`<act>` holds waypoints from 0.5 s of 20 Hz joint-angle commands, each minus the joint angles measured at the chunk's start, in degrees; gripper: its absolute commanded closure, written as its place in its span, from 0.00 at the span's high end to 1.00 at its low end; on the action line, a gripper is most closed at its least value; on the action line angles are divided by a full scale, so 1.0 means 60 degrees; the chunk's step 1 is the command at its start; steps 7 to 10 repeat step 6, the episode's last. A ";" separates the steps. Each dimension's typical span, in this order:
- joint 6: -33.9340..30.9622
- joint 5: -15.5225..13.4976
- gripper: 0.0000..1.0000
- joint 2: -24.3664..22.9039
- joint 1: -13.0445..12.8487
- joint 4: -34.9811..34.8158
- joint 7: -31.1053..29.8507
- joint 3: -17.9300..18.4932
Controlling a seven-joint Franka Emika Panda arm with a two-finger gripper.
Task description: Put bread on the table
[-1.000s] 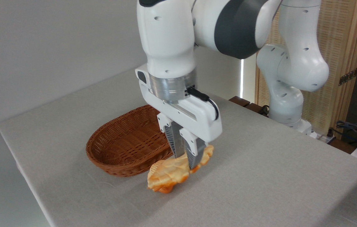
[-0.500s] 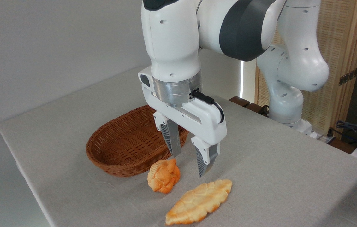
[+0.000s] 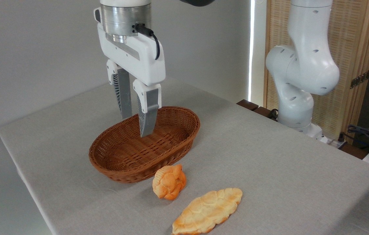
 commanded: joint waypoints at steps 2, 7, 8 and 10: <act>-0.0472 0.0058 1.00 0.0164 0.0020 0.0266 -0.0544 -0.0109; -0.0621 0.0043 1.00 0.0208 0.0005 0.0266 -0.0588 -0.0212; -0.0621 0.0043 1.00 0.0208 0.0005 0.0266 -0.0588 -0.0212; -0.0621 0.0043 1.00 0.0208 0.0005 0.0266 -0.0588 -0.0212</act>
